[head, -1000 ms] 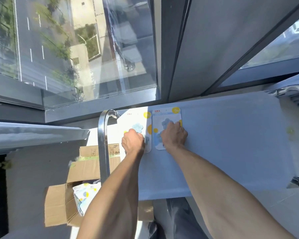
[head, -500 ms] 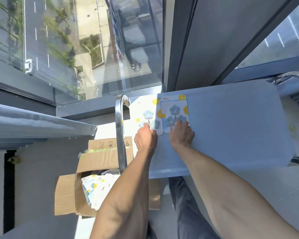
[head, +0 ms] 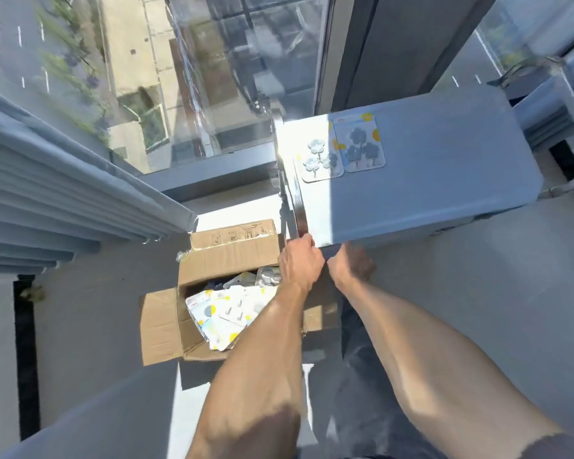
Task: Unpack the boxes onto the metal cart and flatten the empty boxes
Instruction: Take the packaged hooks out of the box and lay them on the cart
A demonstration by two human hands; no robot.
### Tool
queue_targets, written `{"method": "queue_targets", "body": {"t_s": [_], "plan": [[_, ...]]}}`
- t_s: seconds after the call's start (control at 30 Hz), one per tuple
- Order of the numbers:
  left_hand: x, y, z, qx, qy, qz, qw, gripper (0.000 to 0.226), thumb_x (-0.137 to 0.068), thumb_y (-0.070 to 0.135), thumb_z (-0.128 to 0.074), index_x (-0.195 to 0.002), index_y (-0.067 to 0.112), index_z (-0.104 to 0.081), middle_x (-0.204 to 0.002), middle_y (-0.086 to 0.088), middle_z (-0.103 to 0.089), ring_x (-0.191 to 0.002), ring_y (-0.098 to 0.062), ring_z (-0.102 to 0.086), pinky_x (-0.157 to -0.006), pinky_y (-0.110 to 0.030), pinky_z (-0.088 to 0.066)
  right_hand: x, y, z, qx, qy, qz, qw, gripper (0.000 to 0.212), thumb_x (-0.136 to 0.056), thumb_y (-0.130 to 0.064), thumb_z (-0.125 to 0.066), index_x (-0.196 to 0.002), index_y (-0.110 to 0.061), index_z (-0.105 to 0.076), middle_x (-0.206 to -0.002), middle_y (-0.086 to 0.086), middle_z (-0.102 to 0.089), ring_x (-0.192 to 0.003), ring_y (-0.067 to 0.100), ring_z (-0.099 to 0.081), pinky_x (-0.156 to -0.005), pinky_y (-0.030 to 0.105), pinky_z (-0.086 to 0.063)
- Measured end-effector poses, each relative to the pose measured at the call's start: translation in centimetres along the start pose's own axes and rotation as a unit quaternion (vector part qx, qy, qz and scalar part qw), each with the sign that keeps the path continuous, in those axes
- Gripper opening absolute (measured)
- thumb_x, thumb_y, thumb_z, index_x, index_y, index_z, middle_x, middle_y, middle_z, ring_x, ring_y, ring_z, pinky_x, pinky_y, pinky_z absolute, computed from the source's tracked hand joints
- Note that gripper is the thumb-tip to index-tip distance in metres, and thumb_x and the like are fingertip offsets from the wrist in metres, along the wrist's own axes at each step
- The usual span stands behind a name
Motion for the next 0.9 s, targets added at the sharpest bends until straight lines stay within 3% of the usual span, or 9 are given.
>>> {"method": "queue_targets", "body": {"t_s": [0.07,0.2,0.43,0.67,0.9], "plan": [[2.1,-5.1,0.3,-0.028,-0.022,0.039,0.999,0.013,-0.087,0.013,-0.047,-0.093,0.011,-0.058,-0.095,-0.014,-0.066,-0.093,-0.035,-0.063,-0.072,-0.035,-0.045,2.7,-0.6,-2.4,-0.005,-0.026,0.016,1.000,0.020,-0.090,-0.019,-0.058,-0.106,-0.009,-0.066,-0.109,0.012,-0.067,-0.102,0.032,-0.065,-0.077,0.031,-0.048],[4.1,-16.0,-1.1,-0.069,-0.066,0.174,0.980,0.038,-0.089,0.014,-0.051,-0.127,0.010,-0.052,-0.125,-0.016,-0.055,-0.116,-0.034,-0.056,-0.091,-0.041,-0.047,5.4,-2.7,-8.6,0.036,-0.090,0.037,0.995,0.023,-0.091,-0.018,-0.054,-0.110,-0.009,-0.065,-0.112,0.011,-0.067,-0.103,0.033,-0.065,-0.082,0.036,-0.053],[3.8,-31.3,-7.8,-0.092,-0.134,0.273,0.948,0.040,-0.095,0.020,-0.051,-0.133,0.010,-0.048,-0.132,-0.016,-0.049,-0.121,-0.032,-0.053,-0.097,-0.037,-0.045,3.4,-7.7,-22.1,0.125,-0.172,0.119,0.970,0.031,-0.091,-0.015,-0.052,-0.121,-0.011,-0.060,-0.122,0.010,-0.063,-0.109,0.031,-0.063,-0.085,0.036,-0.051],[-2.2,-38.3,-16.1,-0.069,-0.139,0.278,0.948,0.041,-0.095,0.020,-0.051,-0.134,0.008,-0.048,-0.133,-0.016,-0.049,-0.123,-0.033,-0.051,-0.098,-0.039,-0.043,-2.1,-10.7,-35.4,0.140,-0.197,0.175,0.955,0.035,-0.093,-0.017,-0.052,-0.127,-0.009,-0.054,-0.126,0.014,-0.055,-0.115,0.031,-0.057,-0.086,0.037,-0.049],[-8.8,-43.8,-24.4,-0.120,-0.110,0.238,0.957,0.034,-0.093,0.009,-0.049,-0.126,0.005,-0.053,-0.126,-0.016,-0.051,-0.116,-0.035,-0.053,-0.092,-0.042,-0.045,-9.8,-9.4,-46.0,0.194,-0.161,0.241,0.937,0.043,-0.093,-0.011,-0.052,-0.134,-0.009,-0.043,-0.132,0.014,-0.042,-0.122,0.032,-0.043,-0.089,0.039,-0.047]]}}
Point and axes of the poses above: each hand's wrist, its own x-axis away from the middle knuckle, its own z-axis out of the back of the hand, y = z × x, the point moved 2 cm from there along -x, towards the middle knuckle
